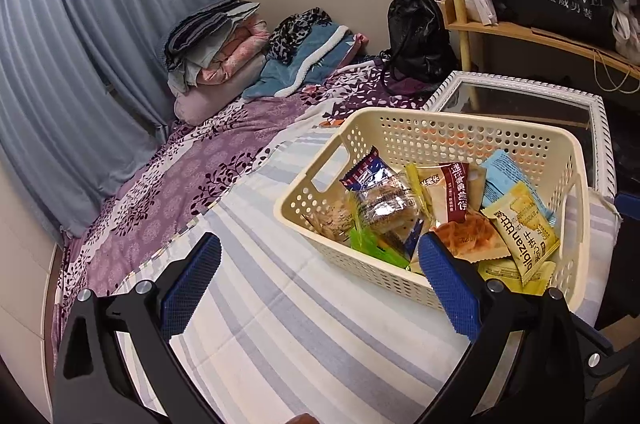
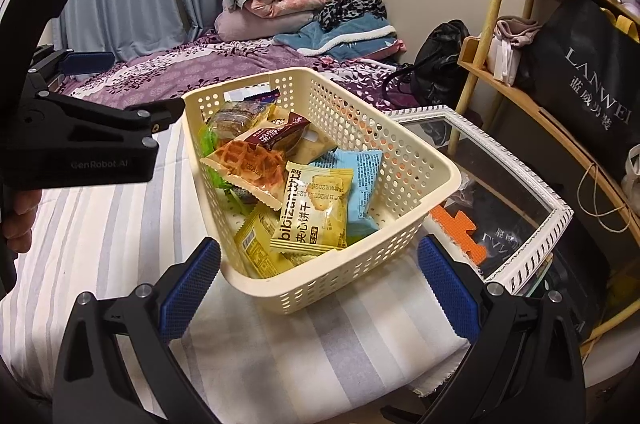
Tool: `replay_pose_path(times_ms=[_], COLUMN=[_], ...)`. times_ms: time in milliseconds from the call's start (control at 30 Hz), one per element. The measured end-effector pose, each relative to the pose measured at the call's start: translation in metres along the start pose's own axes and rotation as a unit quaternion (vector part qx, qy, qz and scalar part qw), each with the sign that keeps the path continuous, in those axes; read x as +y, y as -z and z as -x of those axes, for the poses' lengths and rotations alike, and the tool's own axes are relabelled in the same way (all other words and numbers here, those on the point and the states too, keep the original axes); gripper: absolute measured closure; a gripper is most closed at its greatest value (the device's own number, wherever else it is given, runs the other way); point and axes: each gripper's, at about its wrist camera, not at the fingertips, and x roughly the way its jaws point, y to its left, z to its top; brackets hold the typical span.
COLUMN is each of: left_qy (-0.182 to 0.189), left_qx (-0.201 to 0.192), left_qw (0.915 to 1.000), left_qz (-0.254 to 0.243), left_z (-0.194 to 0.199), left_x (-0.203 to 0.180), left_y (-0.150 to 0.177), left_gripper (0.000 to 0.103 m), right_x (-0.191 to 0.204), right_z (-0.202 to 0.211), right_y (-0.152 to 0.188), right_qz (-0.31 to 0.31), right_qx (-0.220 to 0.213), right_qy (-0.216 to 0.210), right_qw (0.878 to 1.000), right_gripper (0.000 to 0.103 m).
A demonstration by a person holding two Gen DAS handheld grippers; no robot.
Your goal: Organize snacks
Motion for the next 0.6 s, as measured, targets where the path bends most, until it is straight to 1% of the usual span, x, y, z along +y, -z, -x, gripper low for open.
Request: replay_pose_path(times_ms=[600], left_qy=[-0.003], left_qx=[0.002], left_qw=[0.9995], left_qz=[-0.032], left_z=[-0.004], left_x=[-0.015], left_y=[0.003], left_gripper=[0.003], right_x=[-0.002], right_z=[-0.003], right_y=[0.000], right_qz=[-0.009], right_qx=[0.003], right_qy=[-0.001], right_qw=[1.000], right_gripper=[0.005])
